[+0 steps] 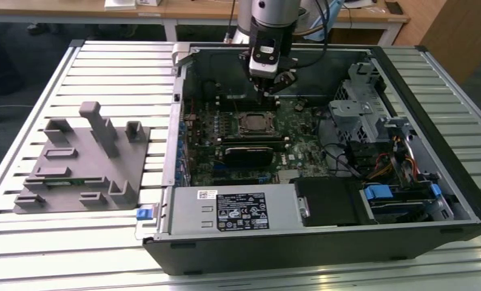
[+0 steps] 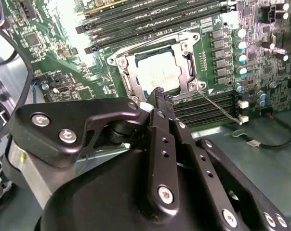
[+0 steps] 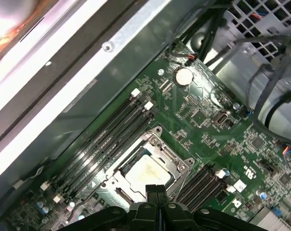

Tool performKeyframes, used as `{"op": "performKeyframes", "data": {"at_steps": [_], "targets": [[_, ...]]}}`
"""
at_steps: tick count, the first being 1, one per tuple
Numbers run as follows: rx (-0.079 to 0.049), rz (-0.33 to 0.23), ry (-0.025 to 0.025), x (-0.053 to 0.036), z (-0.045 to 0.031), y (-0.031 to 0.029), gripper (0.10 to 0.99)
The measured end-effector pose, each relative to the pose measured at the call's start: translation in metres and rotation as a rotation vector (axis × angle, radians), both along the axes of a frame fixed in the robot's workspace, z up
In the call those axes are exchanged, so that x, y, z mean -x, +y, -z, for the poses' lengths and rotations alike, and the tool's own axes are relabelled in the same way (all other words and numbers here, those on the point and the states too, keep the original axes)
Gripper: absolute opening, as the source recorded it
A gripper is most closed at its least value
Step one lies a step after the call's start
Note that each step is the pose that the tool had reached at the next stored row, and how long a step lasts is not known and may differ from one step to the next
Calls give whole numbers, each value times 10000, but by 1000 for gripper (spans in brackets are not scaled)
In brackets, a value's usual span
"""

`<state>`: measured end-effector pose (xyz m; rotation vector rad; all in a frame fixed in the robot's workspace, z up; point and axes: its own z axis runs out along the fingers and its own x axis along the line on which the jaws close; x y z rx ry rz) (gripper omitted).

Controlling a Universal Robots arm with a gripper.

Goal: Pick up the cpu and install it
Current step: 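Install the first cpu locking lever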

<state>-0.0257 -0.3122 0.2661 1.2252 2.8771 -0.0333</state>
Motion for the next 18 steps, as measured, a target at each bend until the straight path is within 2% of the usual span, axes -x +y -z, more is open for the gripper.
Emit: {"op": "performKeyframes", "data": {"at_steps": [18], "targets": [[0,-1329,-1,2,0,-3,106]]}}
